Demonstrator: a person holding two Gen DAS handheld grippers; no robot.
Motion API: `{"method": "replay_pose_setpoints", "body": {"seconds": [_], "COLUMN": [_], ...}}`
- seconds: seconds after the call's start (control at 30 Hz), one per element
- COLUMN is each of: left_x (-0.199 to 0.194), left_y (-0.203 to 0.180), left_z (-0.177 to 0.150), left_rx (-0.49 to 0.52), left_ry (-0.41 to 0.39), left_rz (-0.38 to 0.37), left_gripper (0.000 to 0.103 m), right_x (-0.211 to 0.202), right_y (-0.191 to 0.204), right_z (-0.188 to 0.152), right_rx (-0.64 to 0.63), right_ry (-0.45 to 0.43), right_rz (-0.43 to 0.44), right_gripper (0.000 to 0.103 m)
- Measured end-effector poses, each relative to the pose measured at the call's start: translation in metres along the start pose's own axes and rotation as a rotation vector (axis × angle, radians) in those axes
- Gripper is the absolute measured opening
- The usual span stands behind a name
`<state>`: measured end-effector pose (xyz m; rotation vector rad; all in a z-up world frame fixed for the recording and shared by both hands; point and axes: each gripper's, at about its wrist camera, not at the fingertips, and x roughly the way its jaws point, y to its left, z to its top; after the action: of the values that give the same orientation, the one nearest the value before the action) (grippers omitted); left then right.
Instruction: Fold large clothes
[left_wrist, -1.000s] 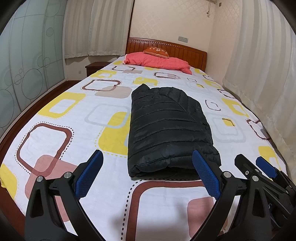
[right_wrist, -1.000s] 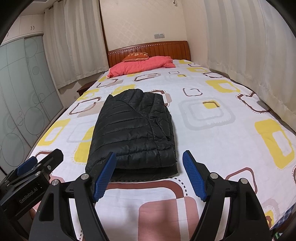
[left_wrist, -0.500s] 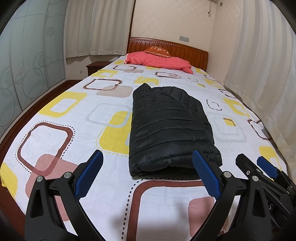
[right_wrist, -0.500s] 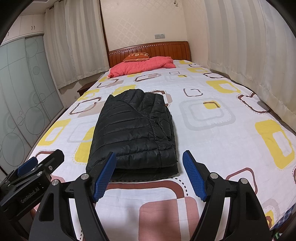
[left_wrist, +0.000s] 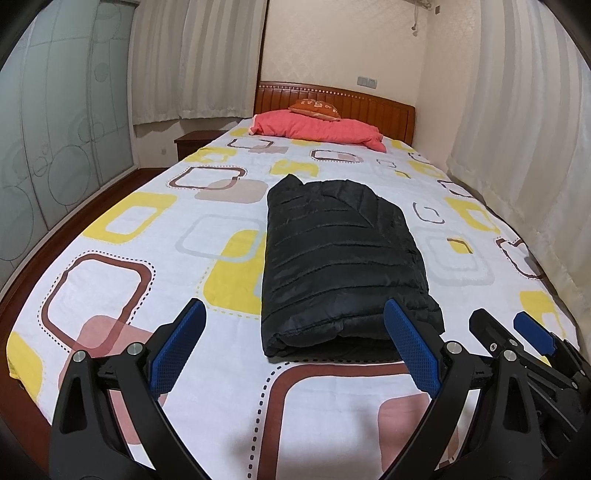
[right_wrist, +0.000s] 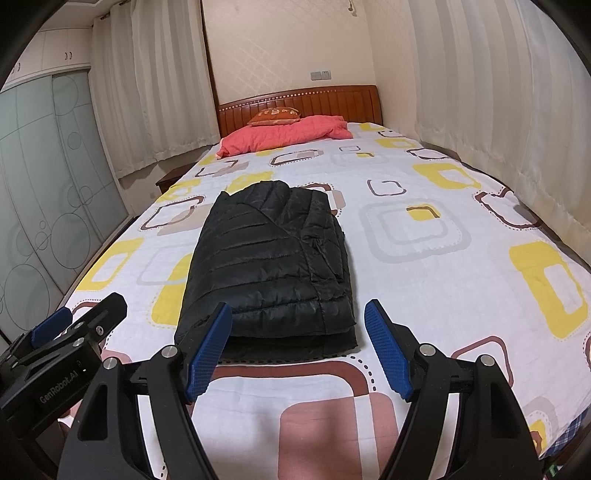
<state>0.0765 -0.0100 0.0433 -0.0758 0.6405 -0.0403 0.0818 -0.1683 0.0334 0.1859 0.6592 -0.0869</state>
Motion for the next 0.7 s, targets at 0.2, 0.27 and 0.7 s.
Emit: {"method": "replay_pose_setpoints", "body": {"seconds": [0.2, 0.27, 0.7], "left_x": [-0.0012, -0.0026, 0.0017], "left_y": [0.0006, -0.0001, 0.0057], "left_z": [0.0016, 0.0017, 0.0018], "left_rx": [0.001, 0.006, -0.01], "left_ry": [0.0, -0.006, 0.0], "left_rz": [0.002, 0.005, -0.038], "left_gripper": [0.101, 0.101, 0.101], "right_x": [-0.0007, -0.001, -0.0009], "right_y": [-0.0009, -0.0013, -0.0014], "right_z": [0.0003, -0.0001, -0.0017], "right_rx": [-0.002, -0.001, 0.001], "right_ry": [-0.001, 0.0, 0.001], "right_rz": [0.0, 0.001, 0.004], "right_gripper": [0.073, 0.073, 0.073]}}
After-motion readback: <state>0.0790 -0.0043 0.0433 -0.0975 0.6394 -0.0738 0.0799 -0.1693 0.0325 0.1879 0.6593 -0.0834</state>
